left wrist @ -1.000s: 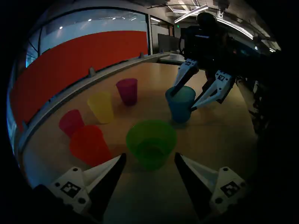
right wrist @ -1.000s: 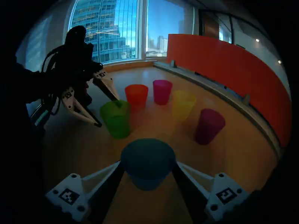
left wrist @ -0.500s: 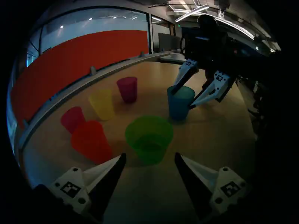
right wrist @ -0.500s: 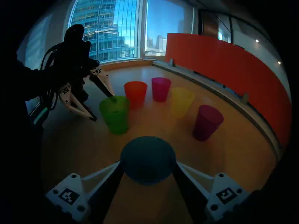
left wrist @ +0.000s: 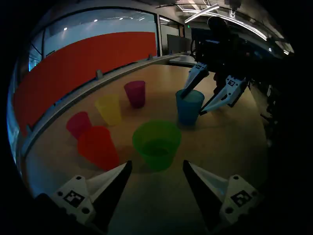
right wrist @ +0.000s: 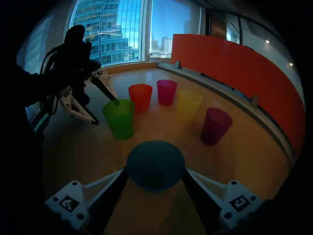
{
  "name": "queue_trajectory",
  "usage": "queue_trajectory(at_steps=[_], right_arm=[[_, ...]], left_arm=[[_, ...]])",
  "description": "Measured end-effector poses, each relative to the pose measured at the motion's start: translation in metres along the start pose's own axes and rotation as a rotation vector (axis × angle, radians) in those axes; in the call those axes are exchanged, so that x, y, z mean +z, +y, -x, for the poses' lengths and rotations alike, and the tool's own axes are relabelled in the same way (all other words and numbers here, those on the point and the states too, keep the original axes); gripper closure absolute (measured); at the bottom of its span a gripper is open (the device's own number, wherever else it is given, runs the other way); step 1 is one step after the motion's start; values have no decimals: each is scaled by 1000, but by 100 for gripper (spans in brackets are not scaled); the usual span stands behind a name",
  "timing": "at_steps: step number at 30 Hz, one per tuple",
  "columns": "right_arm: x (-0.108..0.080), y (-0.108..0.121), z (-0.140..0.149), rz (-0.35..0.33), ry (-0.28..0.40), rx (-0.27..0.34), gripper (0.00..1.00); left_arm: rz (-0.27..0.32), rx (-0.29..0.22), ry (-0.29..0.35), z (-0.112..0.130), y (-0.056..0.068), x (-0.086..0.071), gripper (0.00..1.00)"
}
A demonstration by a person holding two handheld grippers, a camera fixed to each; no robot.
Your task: Pour water
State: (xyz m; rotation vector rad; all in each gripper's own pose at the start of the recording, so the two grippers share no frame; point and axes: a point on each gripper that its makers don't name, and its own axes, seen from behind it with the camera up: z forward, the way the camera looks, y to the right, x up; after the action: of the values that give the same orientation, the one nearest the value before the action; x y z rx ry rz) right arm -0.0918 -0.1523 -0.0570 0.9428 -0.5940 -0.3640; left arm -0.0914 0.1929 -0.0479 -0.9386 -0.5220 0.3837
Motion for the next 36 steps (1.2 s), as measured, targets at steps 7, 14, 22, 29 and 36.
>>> queue_trajectory(at_steps=[7,14,22,29,36], right_arm=[[-9,-1,3,17,3,7,0],[-24,1,9,54,14,26,0],[-48,5,12,110,39,52,0],[-68,6,11,149,73,95,0],[-83,12,6,205,113,148,0]], left_arm=[[-27,-11,9,3,-3,-11,4],[-74,-35,25,6,-8,-27,4],[-159,-83,59,8,-22,-50,4],[-240,-142,95,9,-39,-69,4],[-309,-157,136,6,-49,-84,4]])
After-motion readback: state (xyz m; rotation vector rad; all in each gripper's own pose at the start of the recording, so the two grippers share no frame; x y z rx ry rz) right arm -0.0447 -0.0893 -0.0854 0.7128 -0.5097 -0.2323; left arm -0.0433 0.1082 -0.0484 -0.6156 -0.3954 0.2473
